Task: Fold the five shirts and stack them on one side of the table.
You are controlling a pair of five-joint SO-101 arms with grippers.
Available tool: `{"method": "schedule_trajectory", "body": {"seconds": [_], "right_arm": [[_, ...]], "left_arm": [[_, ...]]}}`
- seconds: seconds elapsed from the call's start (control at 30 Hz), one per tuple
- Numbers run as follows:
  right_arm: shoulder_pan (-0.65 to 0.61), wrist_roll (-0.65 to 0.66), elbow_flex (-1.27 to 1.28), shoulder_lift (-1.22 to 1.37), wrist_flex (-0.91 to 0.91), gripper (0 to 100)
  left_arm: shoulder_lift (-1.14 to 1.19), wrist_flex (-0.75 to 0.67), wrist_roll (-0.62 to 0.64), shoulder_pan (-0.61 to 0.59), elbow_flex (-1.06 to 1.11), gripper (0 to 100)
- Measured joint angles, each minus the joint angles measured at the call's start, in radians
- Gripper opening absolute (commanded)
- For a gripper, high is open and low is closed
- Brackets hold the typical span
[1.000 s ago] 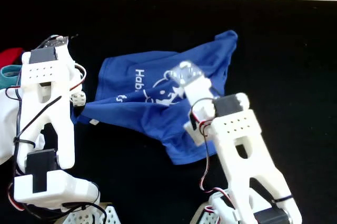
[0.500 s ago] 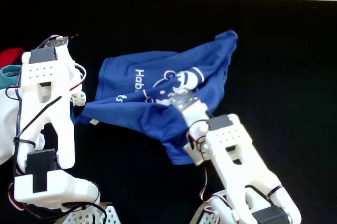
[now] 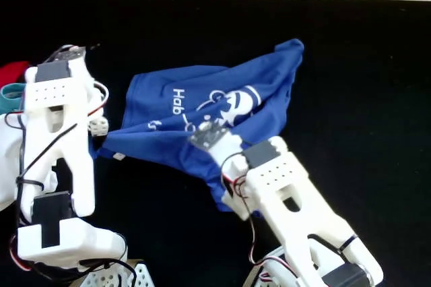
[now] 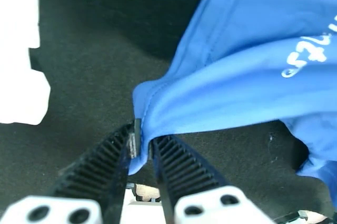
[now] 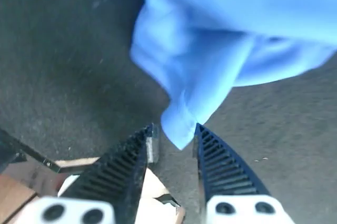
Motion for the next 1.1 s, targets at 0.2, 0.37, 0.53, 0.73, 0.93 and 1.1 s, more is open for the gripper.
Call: {"method": "schedule_trajectory", "body": {"seconds": [0.2, 0.37, 0.53, 0.73, 0.93, 1.1], "right_arm": [[0.031, -0.017, -0.021, 0.000, -0.046, 13.9], [0.038, -0.089, 0.097, 0.000, -0.222, 24.6], [0.043, -0.117, 0.196, 0.000, -0.390, 24.5], [0.046, -0.121, 0.258, 0.000, -0.443, 24.5], [0.046, -0.121, 0.262, 0.000, -0.445, 24.5], [0.040, -0.121, 0.278, 0.000, -0.420, 24.5]], "left_arm": [[0.000, 0.000, 0.000, -0.094, -0.043, 1], [0.000, 0.000, 0.000, -0.101, -0.046, 1], [0.000, 0.000, 0.000, -0.101, -0.046, 1], [0.000, 0.087, -0.043, -0.104, -0.137, 1], [0.000, 0.167, -0.075, -0.114, -0.253, 1], [0.000, 0.173, -0.075, -0.130, -0.269, 1]]}}
